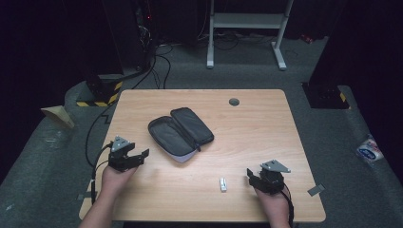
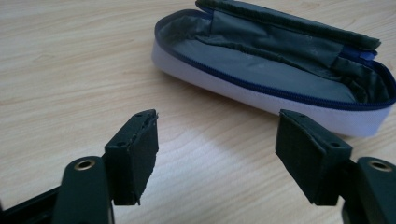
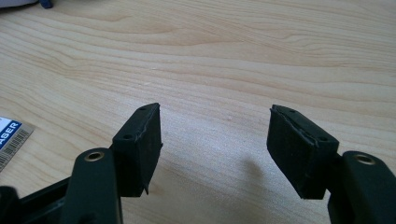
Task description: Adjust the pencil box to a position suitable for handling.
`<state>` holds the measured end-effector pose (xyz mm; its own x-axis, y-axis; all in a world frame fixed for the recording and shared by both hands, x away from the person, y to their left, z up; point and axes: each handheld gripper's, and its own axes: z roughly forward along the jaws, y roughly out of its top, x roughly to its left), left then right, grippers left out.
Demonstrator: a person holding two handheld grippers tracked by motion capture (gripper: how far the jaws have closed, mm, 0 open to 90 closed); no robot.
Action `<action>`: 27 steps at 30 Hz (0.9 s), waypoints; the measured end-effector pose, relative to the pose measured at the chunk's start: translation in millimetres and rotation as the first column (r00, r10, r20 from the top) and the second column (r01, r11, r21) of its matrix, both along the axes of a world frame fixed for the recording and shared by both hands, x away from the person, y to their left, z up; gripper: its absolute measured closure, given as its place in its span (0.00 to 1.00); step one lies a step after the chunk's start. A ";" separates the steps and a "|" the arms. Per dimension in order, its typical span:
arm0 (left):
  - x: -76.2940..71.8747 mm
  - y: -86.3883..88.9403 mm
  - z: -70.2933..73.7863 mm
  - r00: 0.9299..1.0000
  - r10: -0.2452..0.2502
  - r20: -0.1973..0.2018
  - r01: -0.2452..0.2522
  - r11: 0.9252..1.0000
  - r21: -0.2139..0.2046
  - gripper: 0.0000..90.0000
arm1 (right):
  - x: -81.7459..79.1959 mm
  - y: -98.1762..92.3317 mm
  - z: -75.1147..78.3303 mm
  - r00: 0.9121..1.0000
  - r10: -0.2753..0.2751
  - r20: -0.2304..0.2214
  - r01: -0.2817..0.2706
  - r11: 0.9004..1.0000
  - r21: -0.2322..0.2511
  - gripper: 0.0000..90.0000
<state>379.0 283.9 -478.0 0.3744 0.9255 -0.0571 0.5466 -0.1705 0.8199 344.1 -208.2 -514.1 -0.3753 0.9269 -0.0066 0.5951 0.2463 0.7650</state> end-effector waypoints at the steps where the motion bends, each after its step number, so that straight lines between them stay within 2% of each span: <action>1: 6.8 -5.0 0.6 1.000 0.003 -0.002 -0.003 1.000 0.007 0.35 | 0.9 -0.6 -0.6 1.000 0.002 -0.002 -0.002 1.000 0.000 0.39; 4: 13.7 -10.2 1.8 1.000 0.001 0.005 -0.001 1.000 0.021 0.36 | 3.0 -1.5 -1.0 1.000 0.008 0.000 -0.008 1.000 -0.001 0.39; 6: 22.7 -16.9 4.8 1.000 0.017 0.017 -0.018 1.000 0.017 0.35 | 3.1 -2.0 0.0 1.000 0.009 0.002 -0.009 1.000 -0.003 0.40; 8: 25.4 -18.6 6.1 1.000 0.018 0.019 -0.019 1.000 0.016 0.35 | 2.9 -2.6 0.9 1.000 0.009 0.005 -0.009 1.000 -0.004 0.40; 11: 35.8 -23.2 10.9 0.999 0.024 0.022 -0.024 0.999 0.034 0.36 | 0.9 -4.1 2.8 1.000 0.010 0.016 -0.010 1.000 0.004 0.40; 15: 43.9 -23.1 14.9 0.999 0.032 0.025 -0.033 0.998 0.044 0.38 | 0.4 -3.2 2.1 1.000 0.014 0.010 -0.015 1.000 0.005 0.40; 18: 52.9 -22.7 18.1 0.999 0.028 0.022 -0.029 0.999 0.038 0.43 | 0.0 -3.3 3.5 1.000 0.020 0.015 -0.020 1.000 0.010 0.40; 23: 64.4 -21.9 17.6 0.999 0.037 0.003 -0.037 0.998 0.053 0.48 | -0.3 -3.7 2.5 1.000 0.025 0.013 -0.025 1.000 0.019 0.40; 27: 73.1 -22.3 18.4 0.998 0.056 0.009 -0.057 0.996 0.063 0.50 | 0.4 -3.9 2.3 1.000 0.026 0.011 -0.027 0.999 0.020 0.40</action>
<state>452.1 261.6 -459.6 0.3215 0.9469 0.0049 0.5513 -0.1914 0.8121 344.5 -212.1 -511.8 -0.3998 0.9166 0.0077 0.5805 0.2467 0.7760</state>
